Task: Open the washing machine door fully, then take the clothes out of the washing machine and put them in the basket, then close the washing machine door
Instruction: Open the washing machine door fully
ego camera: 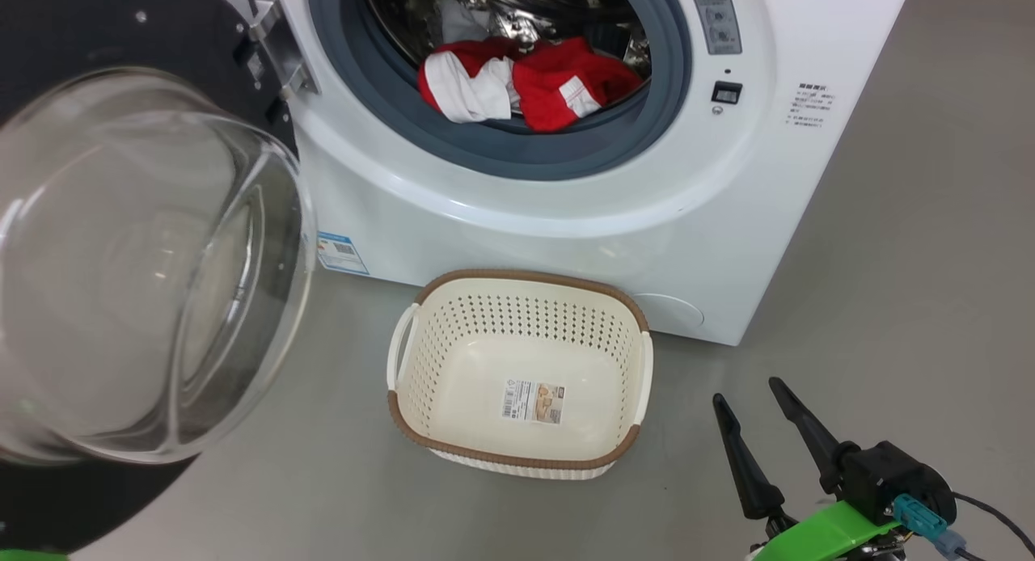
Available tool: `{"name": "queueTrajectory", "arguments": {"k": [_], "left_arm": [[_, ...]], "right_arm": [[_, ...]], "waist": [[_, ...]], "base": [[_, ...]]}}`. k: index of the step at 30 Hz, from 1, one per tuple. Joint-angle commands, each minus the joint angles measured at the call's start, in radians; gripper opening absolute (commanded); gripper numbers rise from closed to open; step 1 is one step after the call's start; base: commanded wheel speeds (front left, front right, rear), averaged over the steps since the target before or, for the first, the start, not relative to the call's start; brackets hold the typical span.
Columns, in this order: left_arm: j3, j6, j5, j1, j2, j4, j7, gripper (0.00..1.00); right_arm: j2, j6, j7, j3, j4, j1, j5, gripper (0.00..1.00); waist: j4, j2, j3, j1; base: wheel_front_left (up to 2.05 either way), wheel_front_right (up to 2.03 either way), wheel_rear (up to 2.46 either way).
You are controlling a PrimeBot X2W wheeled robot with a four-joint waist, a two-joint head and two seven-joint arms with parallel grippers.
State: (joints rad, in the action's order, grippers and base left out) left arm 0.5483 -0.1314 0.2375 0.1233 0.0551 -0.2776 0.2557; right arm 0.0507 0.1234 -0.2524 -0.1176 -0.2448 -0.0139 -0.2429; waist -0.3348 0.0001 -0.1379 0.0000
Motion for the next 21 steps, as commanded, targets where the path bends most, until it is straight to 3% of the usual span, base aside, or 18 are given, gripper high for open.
{"name": "queueTrajectory", "arguments": {"k": [1,11,21], "left_arm": [[0.067,0.005,-0.011,0.05,0.06,0.004,0.006,0.0],[0.154,0.001,-0.005,0.141,0.131,-0.108,0.006,0.0],[0.167,0.001,0.011,0.22,0.194,-0.218,0.006,0.0]], "right_arm": [[0.0,0.007,-0.009,-0.026,0.024,-0.046,0.01,1.0],[0.0,0.007,-0.009,-0.015,0.03,-0.069,0.029,1.0],[0.0,0.007,-0.009,-0.008,0.039,-0.097,0.046,1.0]], "waist": [[0.007,-0.0001,-0.018,0.0],[0.019,-0.0001,-0.063,0.0],[0.023,-0.0001,-0.101,0.0]], "base": [[0.0,0.0,0.0],[0.0,0.0,0.0],[0.0,0.0,0.0]]}}
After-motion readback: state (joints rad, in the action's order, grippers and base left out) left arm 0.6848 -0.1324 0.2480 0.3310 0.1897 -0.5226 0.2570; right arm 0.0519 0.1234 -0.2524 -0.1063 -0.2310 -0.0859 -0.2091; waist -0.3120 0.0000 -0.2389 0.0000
